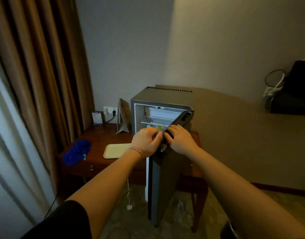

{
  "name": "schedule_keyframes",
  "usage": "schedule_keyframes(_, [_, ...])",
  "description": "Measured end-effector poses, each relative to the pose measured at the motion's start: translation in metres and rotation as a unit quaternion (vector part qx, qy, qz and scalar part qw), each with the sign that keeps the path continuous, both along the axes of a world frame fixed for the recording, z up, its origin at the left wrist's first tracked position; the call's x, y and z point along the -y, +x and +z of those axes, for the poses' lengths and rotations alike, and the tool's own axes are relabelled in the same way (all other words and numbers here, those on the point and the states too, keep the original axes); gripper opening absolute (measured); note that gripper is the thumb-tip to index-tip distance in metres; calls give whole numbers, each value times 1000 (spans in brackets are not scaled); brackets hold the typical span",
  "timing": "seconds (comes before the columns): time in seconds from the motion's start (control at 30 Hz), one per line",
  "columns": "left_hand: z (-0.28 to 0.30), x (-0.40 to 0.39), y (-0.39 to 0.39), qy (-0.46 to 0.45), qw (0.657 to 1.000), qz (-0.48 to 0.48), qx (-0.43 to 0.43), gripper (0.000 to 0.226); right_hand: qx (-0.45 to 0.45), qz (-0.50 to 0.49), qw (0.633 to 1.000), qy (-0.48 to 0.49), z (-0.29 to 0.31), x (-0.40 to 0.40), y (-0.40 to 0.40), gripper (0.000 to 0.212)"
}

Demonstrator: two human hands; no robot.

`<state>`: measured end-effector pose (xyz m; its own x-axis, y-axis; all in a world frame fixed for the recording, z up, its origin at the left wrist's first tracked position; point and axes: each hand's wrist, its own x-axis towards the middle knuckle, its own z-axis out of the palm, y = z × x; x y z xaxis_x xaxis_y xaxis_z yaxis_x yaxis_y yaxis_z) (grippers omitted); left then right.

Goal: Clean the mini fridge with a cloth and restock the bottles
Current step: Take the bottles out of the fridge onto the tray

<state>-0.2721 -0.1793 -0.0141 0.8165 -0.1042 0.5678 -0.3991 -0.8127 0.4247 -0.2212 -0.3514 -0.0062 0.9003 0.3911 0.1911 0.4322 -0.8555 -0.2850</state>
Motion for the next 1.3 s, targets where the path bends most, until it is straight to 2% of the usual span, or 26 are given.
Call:
schedule_keyframes(0.17, [4, 30, 2, 60, 997, -47, 2, 35, -21, 23, 999, -9, 17, 29, -22, 47])
schedule_keyframes(0.23, [3, 31, 4, 63, 998, -25, -3, 39, -39, 27, 999, -6, 22, 37, -23, 43])
schedule_keyframes(0.33, [-1, 29, 8, 122, 992, 11, -43, 42, -61, 21, 998, -4, 29, 50, -22, 38])
schedule_keyframes(0.5, [-16, 30, 13, 137, 985, 50, -92, 39, -16, -29, 999, -34, 25, 70, -23, 31])
schedule_keyframes(0.7, [-30, 29, 18, 166, 972, 63, -151, 44, 33, -73, 989, -123, 18, 94, -23, 44])
schedule_keyframes(0.9, [-49, 12, 30, 150, 963, 58, -218, 50, 77, -106, 966, -224, -10, 120, -18, 74])
schedule_keyframes(1.03, [-55, 4, 38, 151, 959, 67, -231, 57, 102, -126, 964, -211, -12, 126, -12, 64])
schedule_keyframes(1.2, [-65, -13, 53, 149, 960, 65, -226, 58, 110, -183, 949, -231, -18, 96, -6, 74])
schedule_keyframes(1.3, [-68, -26, 63, 151, 960, 63, -229, 55, 134, -149, 956, -216, -26, 70, 5, 72])
